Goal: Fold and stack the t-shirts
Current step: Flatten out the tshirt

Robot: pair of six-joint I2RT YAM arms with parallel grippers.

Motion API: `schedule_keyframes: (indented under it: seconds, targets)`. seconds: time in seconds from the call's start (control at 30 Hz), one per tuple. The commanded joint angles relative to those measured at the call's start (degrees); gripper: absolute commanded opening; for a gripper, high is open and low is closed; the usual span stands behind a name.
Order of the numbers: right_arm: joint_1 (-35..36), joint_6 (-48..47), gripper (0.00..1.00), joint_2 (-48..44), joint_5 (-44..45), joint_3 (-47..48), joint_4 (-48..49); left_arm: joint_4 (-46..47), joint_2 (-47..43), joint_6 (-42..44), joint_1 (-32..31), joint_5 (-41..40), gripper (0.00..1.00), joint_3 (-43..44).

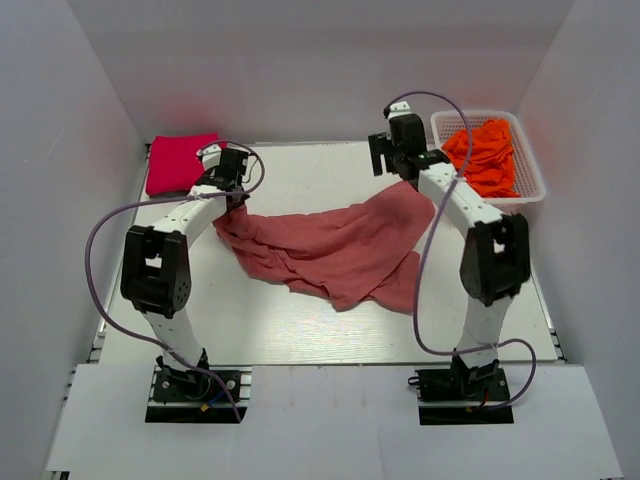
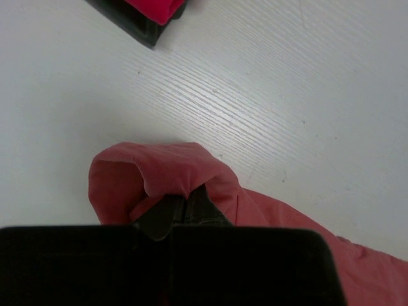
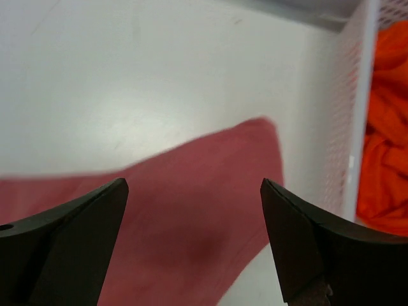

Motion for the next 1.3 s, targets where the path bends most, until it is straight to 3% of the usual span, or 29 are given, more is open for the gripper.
schedule_keyframes:
  seconds: [0.0, 0.07, 0.13, 0.2, 0.27, 0.4, 0.57, 0.87, 1.1, 1.2, 1.27]
  targets:
    - [2.1, 1.0, 0.90, -14.5, -15.7, -7.6, -1.2, 2.8, -4.5, 1.5, 1.2, 4.6, 0.00, -2.5]
    - [3.6, 3.7, 0.90, -21.9, -28.6, -16.9, -0.8, 2.8, -4.5, 1.5, 1.7, 5.7, 0.00, -3.8]
    - [5.0, 5.2, 0.90, -26.0, -34.7, -24.3, -1.3, 2.3, -4.5, 1.5, 1.7, 6.5, 0.00, -3.8]
    - [7.3, 7.3, 0.90, -28.3, -45.4, -28.6, -2.2, 1.8, -4.0, 0.9, 2.2, 7.2, 0.00, -4.3]
    - [10.0, 7.4, 0.90, -29.4, -49.8, -31.7, -5.0, 1.8, -4.0, 0.9, 2.8, 7.2, 0.00, -4.8]
    - [17.7, 7.9, 0.90, -27.2, -49.6, -36.7, -9.3, 2.5, -4.5, 0.9, 3.4, 7.8, 0.00, -6.0]
    - [25.5, 11.7, 0.90, -23.3, -48.7, -41.9, -7.2, 3.1, -5.0, 0.4, 3.9, 9.0, 0.00, -7.0]
    - [29.3, 16.7, 0.90, -19.9, -32.9, -43.8, -0.5, 2.1, -3.9, 0.4, 3.9, 8.9, 0.00, -7.6]
    - [31.1, 15.3, 0.82, -18.4, -34.6, -42.6, -1.0, 1.5, -3.9, 0.4, 3.9, 7.9, 0.00, -8.1]
    - [31.3, 16.0, 0.82, -17.4, -30.4, -43.3, -0.6, 1.5, -3.9, 0.4, 3.9, 7.9, 0.00, -8.1]
    - [31.3, 17.1, 0.75, -15.0, -26.2, -42.1, -2.0, 1.5, -3.9, 0.4, 3.9, 7.9, 0.00, -8.6]
